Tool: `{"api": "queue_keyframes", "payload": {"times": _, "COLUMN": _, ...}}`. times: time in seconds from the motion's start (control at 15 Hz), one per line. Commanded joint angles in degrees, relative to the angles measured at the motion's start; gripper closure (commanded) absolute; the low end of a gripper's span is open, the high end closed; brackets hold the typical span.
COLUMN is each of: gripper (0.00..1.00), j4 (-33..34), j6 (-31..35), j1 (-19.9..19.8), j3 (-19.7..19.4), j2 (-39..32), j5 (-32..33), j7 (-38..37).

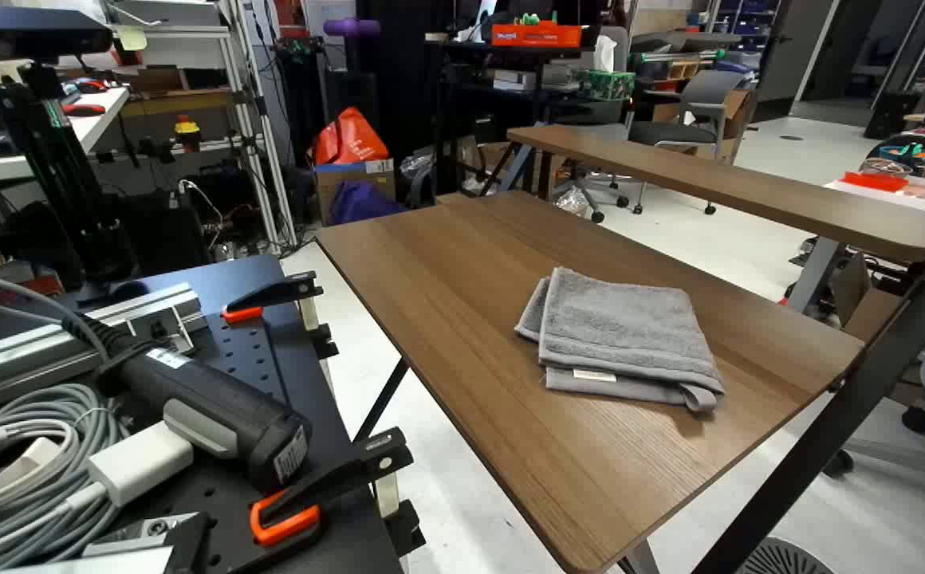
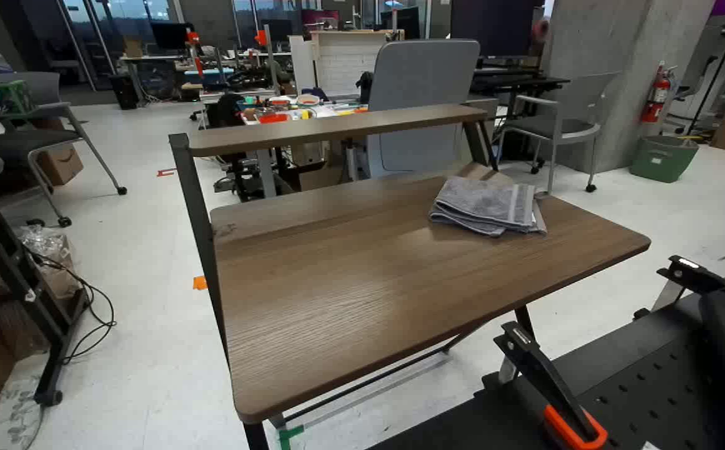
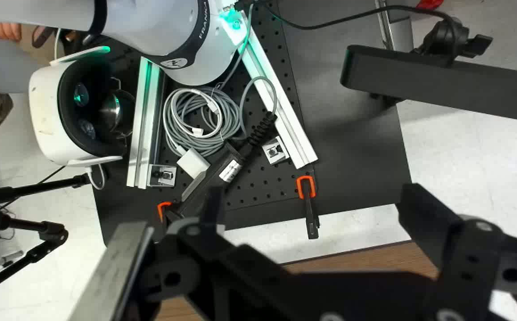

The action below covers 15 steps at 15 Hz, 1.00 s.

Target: Move the towel to the left

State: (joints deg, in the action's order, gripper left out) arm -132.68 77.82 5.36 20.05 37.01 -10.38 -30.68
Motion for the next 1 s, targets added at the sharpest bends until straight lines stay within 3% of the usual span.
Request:
{"api": "queue_keyframes", "payload": {"times": 0.0, "gripper": 0.00, "j4": 0.1, "j6": -0.1, "j1": 0.0, "j3": 0.0, "j2": 0.0, "j5": 0.0, "j7": 0.0}}
{"api": "queue_keyframes", "payload": {"times": 0.53, "gripper": 0.00, "j4": 0.1, "j6": -0.1, "j1": 0.0, "j3": 0.0, "j2": 0.0, "j5": 0.0, "j7": 0.0}}
{"api": "queue_keyframes", "payload": {"times": 0.93, "gripper": 0.00, "j4": 1.1, "j6": 6.5, "j1": -3.0, "j3": -0.2, "j2": -4.0, "j5": 1.3, "j7": -4.6}}
